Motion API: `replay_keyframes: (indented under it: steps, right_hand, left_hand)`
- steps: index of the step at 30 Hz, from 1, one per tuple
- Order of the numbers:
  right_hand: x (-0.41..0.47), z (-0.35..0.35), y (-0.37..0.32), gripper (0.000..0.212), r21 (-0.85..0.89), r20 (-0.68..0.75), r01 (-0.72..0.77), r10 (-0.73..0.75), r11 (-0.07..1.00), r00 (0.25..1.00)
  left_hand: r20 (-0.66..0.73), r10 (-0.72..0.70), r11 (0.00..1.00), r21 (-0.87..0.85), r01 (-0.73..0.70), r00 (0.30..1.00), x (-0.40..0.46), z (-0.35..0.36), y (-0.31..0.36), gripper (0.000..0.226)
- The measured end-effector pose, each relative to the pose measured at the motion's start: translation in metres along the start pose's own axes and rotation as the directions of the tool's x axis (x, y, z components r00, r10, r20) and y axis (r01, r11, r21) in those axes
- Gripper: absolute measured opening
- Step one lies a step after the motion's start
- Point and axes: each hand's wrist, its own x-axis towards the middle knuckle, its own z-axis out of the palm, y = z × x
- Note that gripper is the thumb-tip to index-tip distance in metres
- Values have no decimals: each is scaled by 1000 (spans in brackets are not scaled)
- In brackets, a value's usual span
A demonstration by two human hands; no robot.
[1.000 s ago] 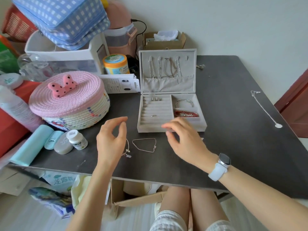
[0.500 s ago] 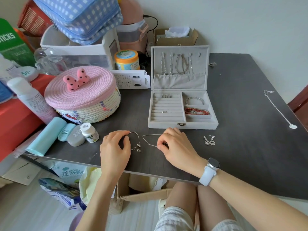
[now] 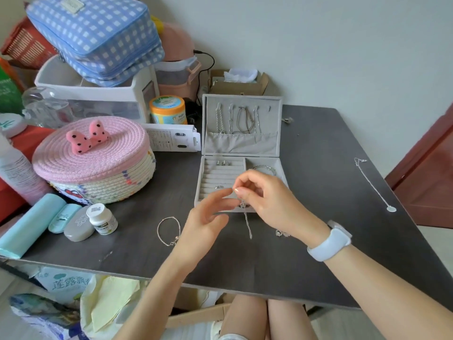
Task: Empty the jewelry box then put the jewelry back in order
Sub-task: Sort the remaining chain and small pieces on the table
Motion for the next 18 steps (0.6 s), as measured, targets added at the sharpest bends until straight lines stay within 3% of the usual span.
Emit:
replay_keyframes:
  steps: [4,8,13,18]
  right_hand:
    - [0,-28,3,23,-7,-33,-2,1,1000,999]
    - [-3,-52,18,30,-9,-102,-36,35,999,994]
    - [-7,-55,59,16,-89,-236,-168,143,982,961]
    - [-10,-44,90,10,-190,-266,-266,211,945,941]
  left_hand:
    - [121,-23,985,-168,43,992,16,27,4,35]
    - [-26,-66,991,-116,62,998,32,46,7,23]
    - [-197,6,989,148,24,980,56,48,8,16]
    - [-153,71,842,538,23,986,74,51,-4,12]
